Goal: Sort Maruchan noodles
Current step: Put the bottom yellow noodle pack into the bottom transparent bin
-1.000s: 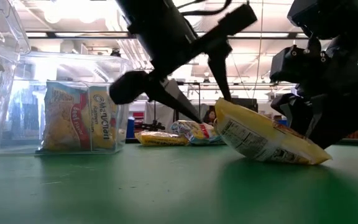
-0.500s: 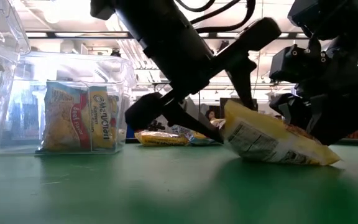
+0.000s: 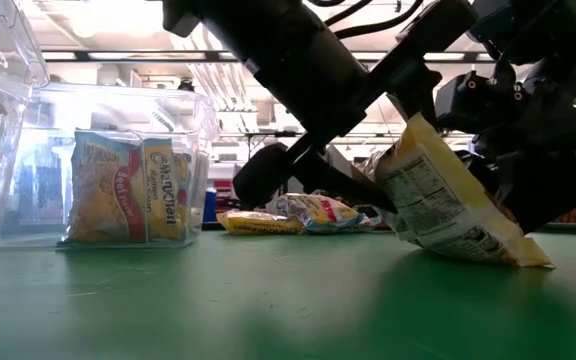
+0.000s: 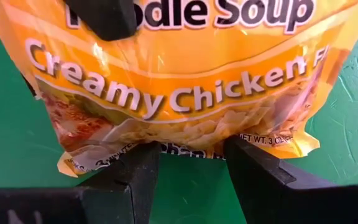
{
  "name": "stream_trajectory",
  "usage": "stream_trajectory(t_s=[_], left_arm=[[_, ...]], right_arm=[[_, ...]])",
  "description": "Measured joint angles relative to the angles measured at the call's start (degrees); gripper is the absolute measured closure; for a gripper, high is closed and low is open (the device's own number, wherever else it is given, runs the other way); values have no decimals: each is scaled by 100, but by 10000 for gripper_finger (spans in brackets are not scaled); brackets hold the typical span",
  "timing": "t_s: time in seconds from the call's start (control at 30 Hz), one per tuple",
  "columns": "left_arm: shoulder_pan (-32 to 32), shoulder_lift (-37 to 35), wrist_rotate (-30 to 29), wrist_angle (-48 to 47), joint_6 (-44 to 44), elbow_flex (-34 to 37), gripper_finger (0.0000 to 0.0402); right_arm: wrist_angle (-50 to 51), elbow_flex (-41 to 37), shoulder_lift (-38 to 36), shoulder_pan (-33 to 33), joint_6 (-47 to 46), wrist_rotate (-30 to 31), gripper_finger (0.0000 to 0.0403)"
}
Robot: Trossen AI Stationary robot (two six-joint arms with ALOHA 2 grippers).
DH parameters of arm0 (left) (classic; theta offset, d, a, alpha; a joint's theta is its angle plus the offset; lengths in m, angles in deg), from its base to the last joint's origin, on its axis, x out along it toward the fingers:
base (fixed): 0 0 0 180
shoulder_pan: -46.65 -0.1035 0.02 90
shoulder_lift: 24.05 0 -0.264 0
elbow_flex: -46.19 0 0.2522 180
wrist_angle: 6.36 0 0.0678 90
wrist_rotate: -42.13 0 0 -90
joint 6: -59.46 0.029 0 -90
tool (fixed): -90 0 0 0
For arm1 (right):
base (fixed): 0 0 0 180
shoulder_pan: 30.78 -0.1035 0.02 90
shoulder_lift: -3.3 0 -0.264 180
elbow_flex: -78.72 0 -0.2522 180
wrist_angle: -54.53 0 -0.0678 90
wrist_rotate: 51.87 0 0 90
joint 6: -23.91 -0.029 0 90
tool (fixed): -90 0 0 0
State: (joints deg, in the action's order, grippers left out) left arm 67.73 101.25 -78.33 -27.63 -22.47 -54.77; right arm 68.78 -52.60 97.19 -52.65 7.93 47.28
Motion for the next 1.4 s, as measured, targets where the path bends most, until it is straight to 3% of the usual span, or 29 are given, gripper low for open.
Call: stream_trajectory(t_s=[0.23,0.37,0.5,0.7,1.0,1.17,1.4], left_arm=[[-4,0,55,-20,-22,0,265],[-4,-2,90,2,-27,-9,294],[-4,-22,240,-1,15,-10,291],[22,-65,351,-62,57,-11,290],[17,-358,447,-298,682,-89,291],[17,-720,515,-583,1248,-136,293],[61,-1367,601,-1626,1314,-133,293]], right_arm=[[-2,4,-108,-2,-394,6,227],[175,10,-592,-25,-664,-46,227],[804,-15,-1355,-85,-1015,-111,227],[955,27,-2400,-265,-1735,-83,227],[996,26,-2892,-500,-2167,-69,227],[1008,26,-2867,-564,-2174,-790,227],[1007,12,-2839,-565,-2455,-1687,227]])
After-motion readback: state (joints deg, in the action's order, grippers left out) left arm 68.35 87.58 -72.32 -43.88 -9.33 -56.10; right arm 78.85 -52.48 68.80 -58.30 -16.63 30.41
